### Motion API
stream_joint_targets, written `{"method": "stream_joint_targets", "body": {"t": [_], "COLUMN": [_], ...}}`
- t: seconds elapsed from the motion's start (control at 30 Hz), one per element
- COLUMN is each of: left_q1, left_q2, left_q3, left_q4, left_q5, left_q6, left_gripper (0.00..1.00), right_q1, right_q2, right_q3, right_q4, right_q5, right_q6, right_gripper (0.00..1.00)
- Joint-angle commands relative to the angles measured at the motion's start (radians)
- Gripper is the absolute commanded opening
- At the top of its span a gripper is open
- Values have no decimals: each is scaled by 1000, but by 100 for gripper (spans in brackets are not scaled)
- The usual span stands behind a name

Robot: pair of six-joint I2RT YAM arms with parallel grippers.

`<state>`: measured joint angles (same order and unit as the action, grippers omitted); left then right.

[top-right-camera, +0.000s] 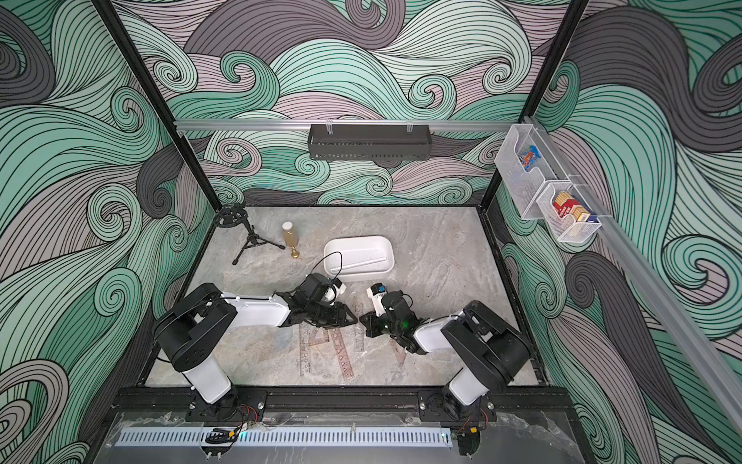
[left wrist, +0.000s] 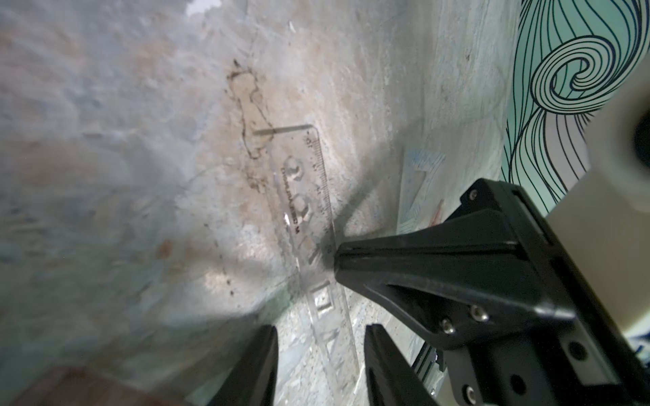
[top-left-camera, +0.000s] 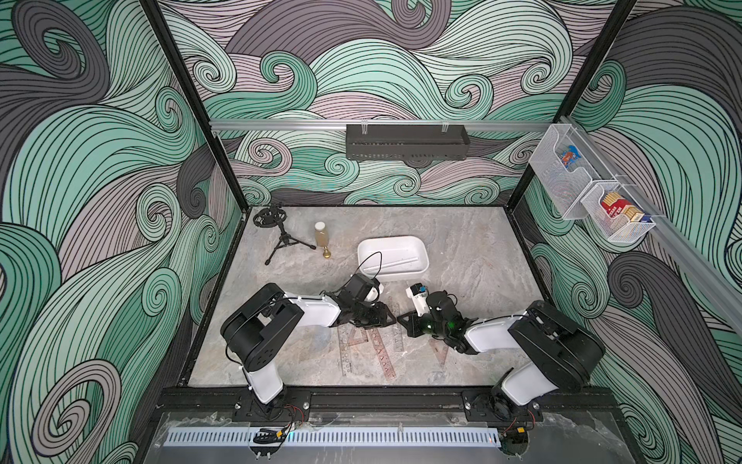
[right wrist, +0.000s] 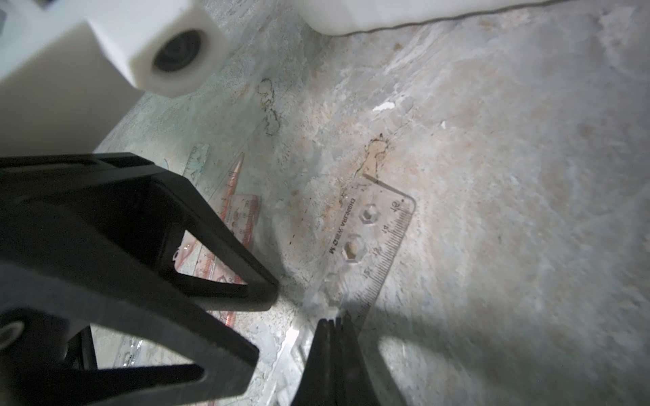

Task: Put the scattered rulers into the storage box
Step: Pick up the ruler from the center of the board.

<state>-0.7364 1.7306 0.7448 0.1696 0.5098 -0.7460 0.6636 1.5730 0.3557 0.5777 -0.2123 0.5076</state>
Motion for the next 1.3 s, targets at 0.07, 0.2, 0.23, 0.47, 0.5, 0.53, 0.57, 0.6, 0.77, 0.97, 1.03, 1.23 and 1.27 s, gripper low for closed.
{"method": "stream_joint_targets", "body": {"t": [0.07, 0.2, 0.23, 0.47, 0.5, 0.53, 0.57, 0.6, 0.77, 0.97, 1.03, 1.23, 1.27], "left_q1": [-12, -12, -12, -17, -17, -17, -18, -18, -21, -23, -23, -23, -23], "left_q2": [48, 68, 75, 110, 111, 112, 115, 117, 134, 141, 146, 139, 131], "left_q3": [18, 30, 32, 34, 34, 34, 35, 34, 45, 53, 56, 73, 79], "left_q4": [-2, -6, -5, 16, 19, 22, 22, 24, 28, 15, 10, -24, -35], "left_q5": [-6, -8, -11, -8, -8, -8, -10, -11, -11, -26, -30, -40, -43], "left_q6": [-3, 0, 0, -10, -12, -12, -11, -13, -13, -8, -6, 13, 24], "left_gripper": [44, 42, 42, 38, 38, 38, 37, 37, 32, 23, 17, 0, 0], "right_q1": [-16, -21, -24, -27, -28, -30, -32, -34, -48, -66, -78, -118, -130], "right_q2": [32, 39, 43, 86, 92, 97, 100, 107, 123, 109, 90, -17, -42], "right_q3": [-31, -41, -43, -57, -60, -65, -67, -72, -86, -119, -124, -111, -107], "right_q4": [-38, -30, -27, -1, 3, 10, 18, 28, 50, 77, 79, 26, 9], "right_q5": [-8, -16, -19, -42, -44, -50, -57, -66, -92, -131, -154, -196, -206], "right_q6": [-10, -9, -7, 7, 12, 15, 22, 28, 51, 87, 92, 69, 61], "right_gripper": [0, 0, 0, 0, 0, 0, 0, 0, 0, 0, 0, 0, 0]}}
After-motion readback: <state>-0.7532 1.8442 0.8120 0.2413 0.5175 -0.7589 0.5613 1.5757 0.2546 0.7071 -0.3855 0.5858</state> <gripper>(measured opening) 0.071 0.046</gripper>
